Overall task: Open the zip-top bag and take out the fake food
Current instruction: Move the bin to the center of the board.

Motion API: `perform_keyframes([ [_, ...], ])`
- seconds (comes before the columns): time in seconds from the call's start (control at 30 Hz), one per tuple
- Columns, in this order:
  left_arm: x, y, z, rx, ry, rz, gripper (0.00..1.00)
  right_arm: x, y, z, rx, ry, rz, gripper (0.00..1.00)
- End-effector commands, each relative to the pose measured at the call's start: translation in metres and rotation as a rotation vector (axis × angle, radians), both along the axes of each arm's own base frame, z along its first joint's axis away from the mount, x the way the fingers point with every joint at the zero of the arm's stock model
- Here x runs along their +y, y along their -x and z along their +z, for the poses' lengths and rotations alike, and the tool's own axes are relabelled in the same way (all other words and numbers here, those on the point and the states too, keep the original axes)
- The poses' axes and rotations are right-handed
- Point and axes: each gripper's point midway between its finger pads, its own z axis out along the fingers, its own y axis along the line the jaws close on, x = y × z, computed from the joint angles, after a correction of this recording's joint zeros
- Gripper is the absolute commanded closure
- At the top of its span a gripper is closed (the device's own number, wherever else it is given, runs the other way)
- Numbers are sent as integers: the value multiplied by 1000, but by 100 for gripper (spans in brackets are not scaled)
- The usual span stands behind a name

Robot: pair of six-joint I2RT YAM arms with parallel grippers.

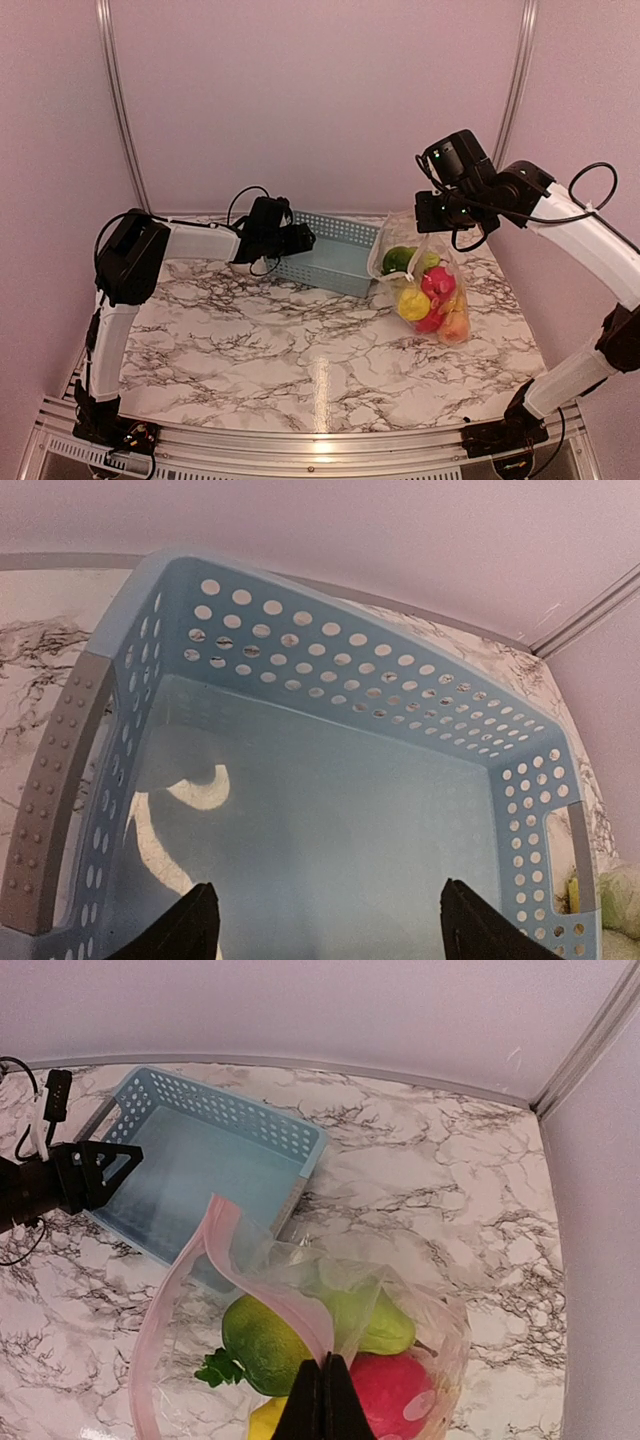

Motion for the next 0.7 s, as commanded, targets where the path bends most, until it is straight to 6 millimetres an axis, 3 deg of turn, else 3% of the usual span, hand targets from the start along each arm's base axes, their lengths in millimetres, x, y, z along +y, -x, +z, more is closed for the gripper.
perform_keyframes([
  [0.0,33,13,1,30,-65,55,21,-1,1,13,-39,-18,-4,100],
  [0.2,60,42,14,36,-113,68,21,3,0,10,-36,-24,6,100],
  [0.43,93,90,12,60,-117,67,21,14,-4,3,-22,-32,35,100],
  [0.67,113,109,17,53,-168,73,20,32,-6,-6,-3,-27,70,100],
])
